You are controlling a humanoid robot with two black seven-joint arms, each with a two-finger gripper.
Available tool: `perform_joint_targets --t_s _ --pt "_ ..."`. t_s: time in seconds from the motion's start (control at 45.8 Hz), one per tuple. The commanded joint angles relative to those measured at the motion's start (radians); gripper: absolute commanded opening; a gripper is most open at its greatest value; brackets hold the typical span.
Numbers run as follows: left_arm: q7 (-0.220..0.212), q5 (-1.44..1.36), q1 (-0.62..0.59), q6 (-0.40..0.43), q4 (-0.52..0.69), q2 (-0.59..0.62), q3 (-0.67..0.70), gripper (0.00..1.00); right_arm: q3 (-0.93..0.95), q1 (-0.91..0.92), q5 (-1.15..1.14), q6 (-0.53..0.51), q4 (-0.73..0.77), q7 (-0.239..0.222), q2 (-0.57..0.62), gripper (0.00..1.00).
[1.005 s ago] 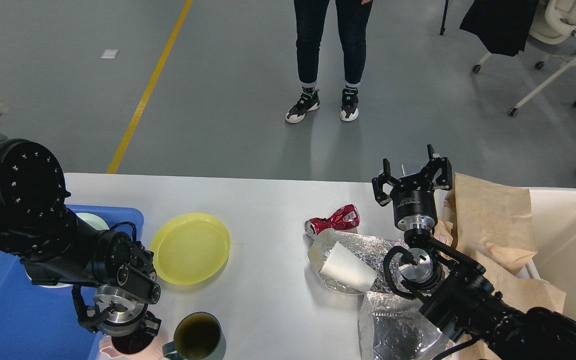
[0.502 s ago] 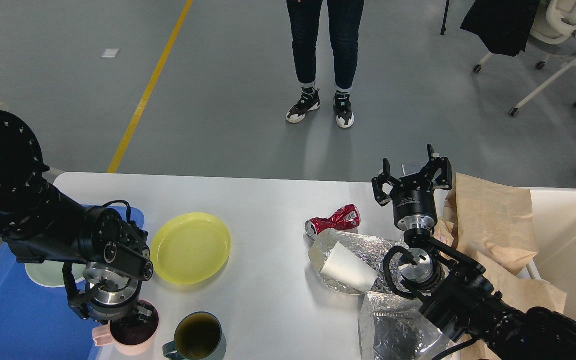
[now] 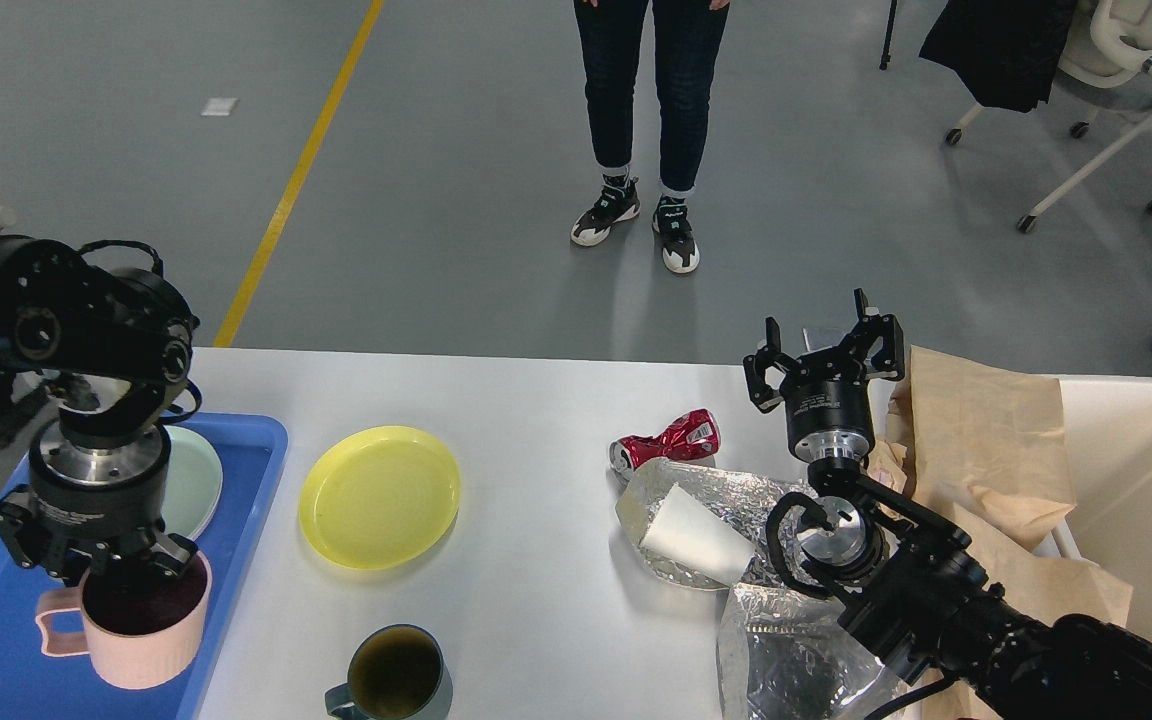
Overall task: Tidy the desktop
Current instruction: 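Lift the pink cup and move it toward the tray corner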
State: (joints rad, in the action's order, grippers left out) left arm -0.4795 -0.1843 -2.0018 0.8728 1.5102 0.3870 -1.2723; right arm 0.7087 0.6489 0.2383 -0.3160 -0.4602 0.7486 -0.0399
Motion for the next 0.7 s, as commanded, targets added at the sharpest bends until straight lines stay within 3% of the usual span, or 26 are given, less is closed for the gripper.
perform_joint_targets --t_s 0.0,0.197,0.284,0.415,0.524,0.677 --pt "0.001 -0.073 -0.052 0.029 -0.002 0.108 -0.042 0.00 0.000 0.000 -0.001 0.000 0.000 0.000 0.000 1.00" --pt "0.001 -0.179 -0.060 0.018 -0.010 0.248 -0.065 0.00 0.000 0.000 -0.001 0.000 0.002 0.000 0.000 1.00" --pt "0.001 -0.245 -0.026 -0.030 -0.010 0.308 -0.062 0.00 0.000 0.000 -0.001 0.000 0.002 0.000 0.000 1.00" --pt "0.001 -0.277 0.110 -0.225 -0.013 0.343 -0.049 0.00 0.000 0.000 -0.001 0.000 0.002 0.000 0.000 1.00" --pt "0.001 -0.279 0.238 -0.444 -0.025 0.346 -0.050 0.00 0.000 0.000 -0.001 0.000 0.002 0.000 0.000 1.00" --pt "0.004 -0.270 0.340 -0.603 -0.036 0.362 -0.047 0.00 0.000 0.000 -0.001 0.000 0.002 0.000 0.000 1.00"
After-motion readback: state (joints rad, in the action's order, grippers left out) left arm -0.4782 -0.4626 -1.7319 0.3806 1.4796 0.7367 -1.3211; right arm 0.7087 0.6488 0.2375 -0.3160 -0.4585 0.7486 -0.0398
